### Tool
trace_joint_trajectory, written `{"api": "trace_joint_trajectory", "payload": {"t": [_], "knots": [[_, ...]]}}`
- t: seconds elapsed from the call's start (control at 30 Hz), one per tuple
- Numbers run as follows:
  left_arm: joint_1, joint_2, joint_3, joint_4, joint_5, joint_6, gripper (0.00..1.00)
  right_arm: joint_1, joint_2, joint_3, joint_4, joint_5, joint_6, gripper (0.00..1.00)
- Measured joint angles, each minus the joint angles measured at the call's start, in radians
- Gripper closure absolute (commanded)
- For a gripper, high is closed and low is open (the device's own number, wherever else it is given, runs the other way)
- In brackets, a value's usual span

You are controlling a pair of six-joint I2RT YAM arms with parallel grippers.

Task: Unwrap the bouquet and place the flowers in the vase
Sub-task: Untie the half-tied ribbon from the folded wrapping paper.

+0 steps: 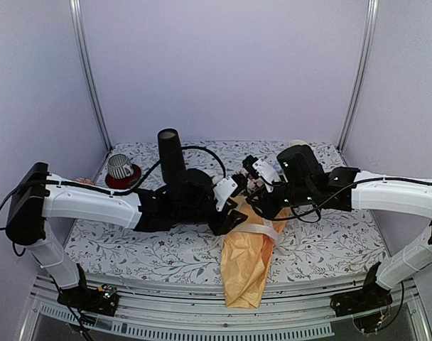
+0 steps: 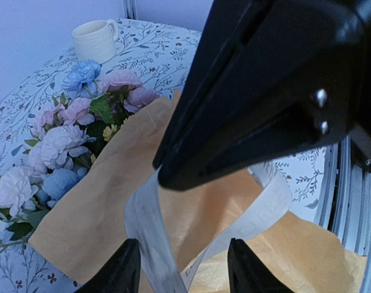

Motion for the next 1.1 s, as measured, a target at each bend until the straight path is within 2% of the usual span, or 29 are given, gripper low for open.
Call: {"api": "trace_joint_trajectory", "payload": {"t": [0.13, 0.17, 0.27, 0.33, 0.37, 0.47, 0.57, 0.67, 1.1], "knots": [[0.002, 0.001, 0.024, 0.0, -0.027, -0.012, 0.53, 0.0, 0.025, 0.014, 0.015, -0.046, -0.018, 0.96], [0.005, 0.001, 0.026, 0.0, -0.034, -0.018, 0.58, 0.0, 0.027, 0.014, 0.017, -0.057, -0.018, 0.96], [0.011, 0.003, 0.026, 0.001, -0.05, -0.033, 0.87, 0.0, 0.027, 0.014, 0.026, -0.079, -0.022, 0.94], [0.015, 0.006, 0.026, 0.001, -0.06, -0.049, 0.98, 0.0, 0.026, 0.014, 0.031, -0.088, -0.023, 0.91], [0.018, 0.008, 0.026, 0.002, -0.068, -0.053, 1.0, -0.001, 0.026, 0.013, 0.035, -0.092, -0.023, 0.91], [0.026, 0.008, 0.02, 0.009, -0.083, -0.069, 1.0, -0.001, 0.015, -0.009, 0.049, -0.101, -0.023, 0.89], [0.029, 0.008, 0.002, 0.025, -0.085, -0.079, 1.0, -0.001, -0.015, -0.056, 0.056, -0.108, -0.017, 0.76], [0.029, 0.008, -0.026, 0.038, -0.09, -0.088, 1.0, -0.001, -0.053, -0.1, 0.057, -0.108, -0.007, 0.69], [0.031, -0.079, -0.107, 0.097, -0.112, -0.111, 1.0, -0.001, -0.169, -0.23, 0.029, -0.074, 0.04, 0.61]]}}
